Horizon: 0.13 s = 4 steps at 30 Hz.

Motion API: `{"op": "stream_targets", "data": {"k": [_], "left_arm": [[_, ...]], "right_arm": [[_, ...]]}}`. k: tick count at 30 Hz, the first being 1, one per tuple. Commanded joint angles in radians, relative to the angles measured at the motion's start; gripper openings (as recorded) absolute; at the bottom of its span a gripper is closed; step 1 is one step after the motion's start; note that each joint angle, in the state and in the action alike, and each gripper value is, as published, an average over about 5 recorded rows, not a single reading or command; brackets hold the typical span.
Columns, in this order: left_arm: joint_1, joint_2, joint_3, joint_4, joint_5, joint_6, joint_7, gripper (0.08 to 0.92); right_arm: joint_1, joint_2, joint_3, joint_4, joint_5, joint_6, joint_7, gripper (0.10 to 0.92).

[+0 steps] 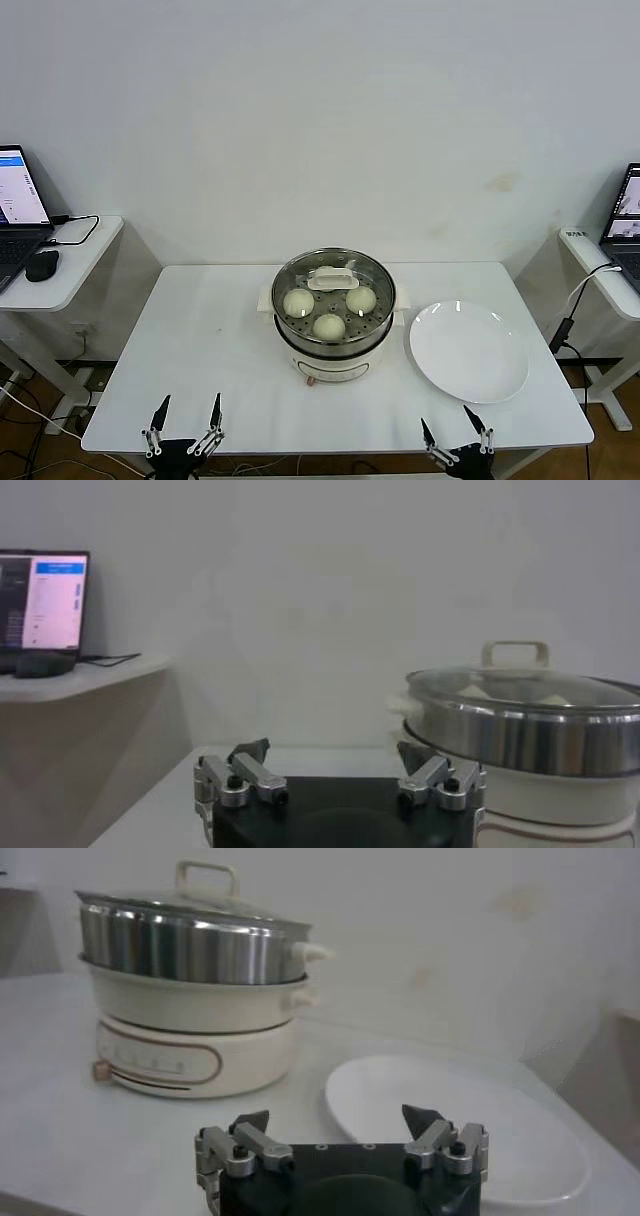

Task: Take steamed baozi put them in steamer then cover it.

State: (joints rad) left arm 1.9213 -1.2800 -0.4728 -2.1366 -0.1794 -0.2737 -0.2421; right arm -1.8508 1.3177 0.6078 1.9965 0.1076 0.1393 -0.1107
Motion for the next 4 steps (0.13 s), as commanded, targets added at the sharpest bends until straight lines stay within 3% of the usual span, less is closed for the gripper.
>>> {"op": "stream_targets", "data": {"k": [1,4], "left_arm": [[0.032,-0.008,-0.013,0.018,-0.009,-0.041,-0.005,0.823],[0.028,-0.008,-0.014,0.018,-0.01,-0.041,-0.006,0.823]], "right_arm": [[-0.015,-0.011,-0.027,0.032,0.014,-0.029,0.016,0.822],[-0.016,-0.007,-0.025,0.03,0.004,-0.024,0.017,0.822]]}}
